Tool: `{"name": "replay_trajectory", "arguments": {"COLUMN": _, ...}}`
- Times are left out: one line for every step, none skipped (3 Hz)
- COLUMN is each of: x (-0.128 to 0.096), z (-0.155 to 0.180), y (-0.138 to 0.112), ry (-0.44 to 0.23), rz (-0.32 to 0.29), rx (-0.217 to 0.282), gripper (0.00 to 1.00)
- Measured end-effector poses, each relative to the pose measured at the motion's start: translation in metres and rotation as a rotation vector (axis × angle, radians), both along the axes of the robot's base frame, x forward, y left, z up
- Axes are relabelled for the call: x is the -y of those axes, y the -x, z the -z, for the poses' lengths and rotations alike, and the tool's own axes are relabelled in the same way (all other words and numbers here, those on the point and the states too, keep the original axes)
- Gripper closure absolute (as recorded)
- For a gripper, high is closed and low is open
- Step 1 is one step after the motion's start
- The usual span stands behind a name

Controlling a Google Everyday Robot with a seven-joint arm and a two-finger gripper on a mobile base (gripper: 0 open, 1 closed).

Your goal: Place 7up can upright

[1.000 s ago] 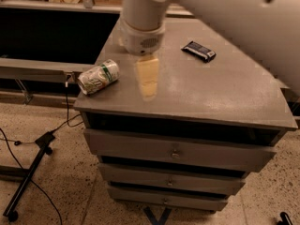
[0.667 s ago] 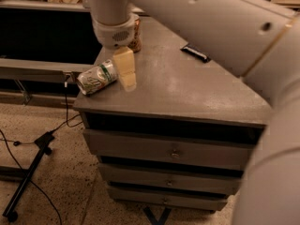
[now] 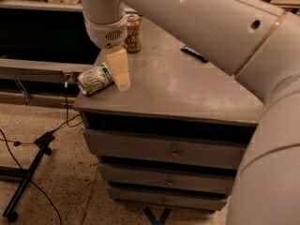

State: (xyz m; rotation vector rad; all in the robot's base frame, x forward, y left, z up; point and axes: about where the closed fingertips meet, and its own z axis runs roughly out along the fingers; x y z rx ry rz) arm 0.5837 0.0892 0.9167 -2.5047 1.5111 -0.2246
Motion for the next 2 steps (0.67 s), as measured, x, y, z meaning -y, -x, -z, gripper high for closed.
{"name": "replay_trajectory", "arguments": {"x": -0.016, "z": 0.004, "y": -0.012, "ry": -0.007, "rz": -0.047, "rx": -0.030, "gripper": 0.00}}
{"name": "replay_trajectory", "arguments": {"x": -0.059, "z": 0.021, "y": -0.027, "ry": 0.002, "rz": -0.152, "rx": -0.088, "gripper": 0.00}}
